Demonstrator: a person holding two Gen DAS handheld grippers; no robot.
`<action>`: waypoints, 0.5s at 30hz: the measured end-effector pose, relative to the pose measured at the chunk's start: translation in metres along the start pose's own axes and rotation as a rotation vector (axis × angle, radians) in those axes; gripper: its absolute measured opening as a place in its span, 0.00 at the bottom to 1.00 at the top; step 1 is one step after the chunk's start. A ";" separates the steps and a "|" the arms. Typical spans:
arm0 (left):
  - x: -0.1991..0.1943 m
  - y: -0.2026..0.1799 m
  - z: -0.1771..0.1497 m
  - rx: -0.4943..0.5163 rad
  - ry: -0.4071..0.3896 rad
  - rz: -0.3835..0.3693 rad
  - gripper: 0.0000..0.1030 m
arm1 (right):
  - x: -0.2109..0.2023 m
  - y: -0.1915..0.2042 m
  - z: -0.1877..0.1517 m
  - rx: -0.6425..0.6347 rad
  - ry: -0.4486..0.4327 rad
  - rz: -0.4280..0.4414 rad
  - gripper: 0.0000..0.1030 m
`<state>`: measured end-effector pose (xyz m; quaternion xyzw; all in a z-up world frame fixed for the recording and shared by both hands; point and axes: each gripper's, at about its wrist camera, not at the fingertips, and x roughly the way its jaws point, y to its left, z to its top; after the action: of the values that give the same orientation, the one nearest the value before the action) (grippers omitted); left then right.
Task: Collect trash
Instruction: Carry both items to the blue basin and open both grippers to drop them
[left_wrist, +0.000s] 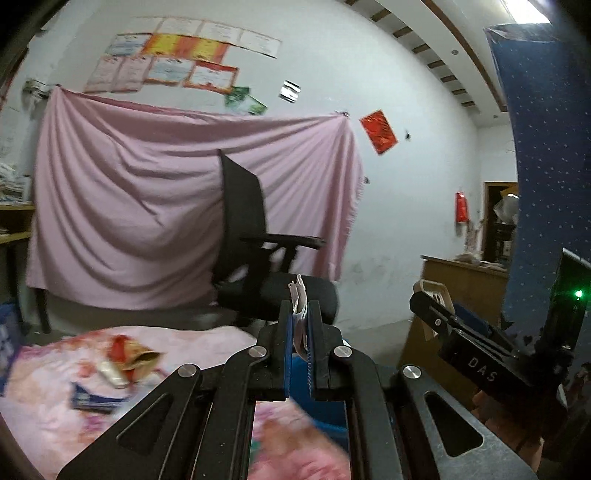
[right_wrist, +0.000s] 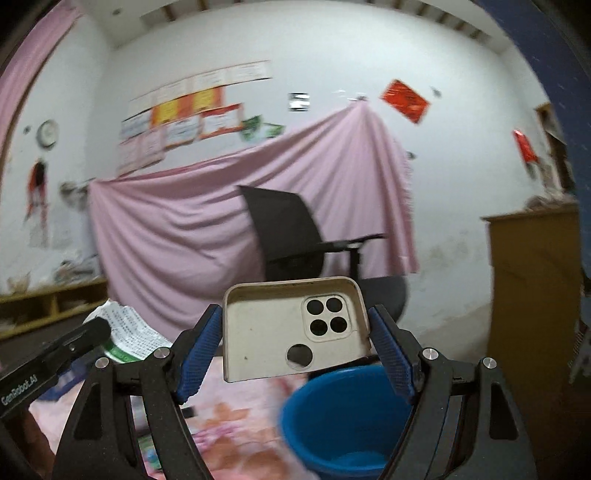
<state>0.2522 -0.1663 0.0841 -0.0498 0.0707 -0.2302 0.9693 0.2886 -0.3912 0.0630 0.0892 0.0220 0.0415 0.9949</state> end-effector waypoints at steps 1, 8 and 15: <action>0.007 -0.005 0.000 -0.007 0.012 -0.012 0.05 | 0.003 -0.011 0.000 0.019 0.009 -0.021 0.77; 0.085 -0.028 -0.006 -0.114 0.188 -0.042 0.05 | 0.033 -0.059 -0.019 0.122 0.132 -0.102 0.77; 0.139 -0.017 -0.016 -0.196 0.348 -0.016 0.05 | 0.056 -0.086 -0.033 0.181 0.197 -0.122 0.77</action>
<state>0.3651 -0.2452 0.0543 -0.1040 0.2589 -0.2349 0.9311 0.3496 -0.4653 0.0127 0.1724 0.1286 -0.0126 0.9765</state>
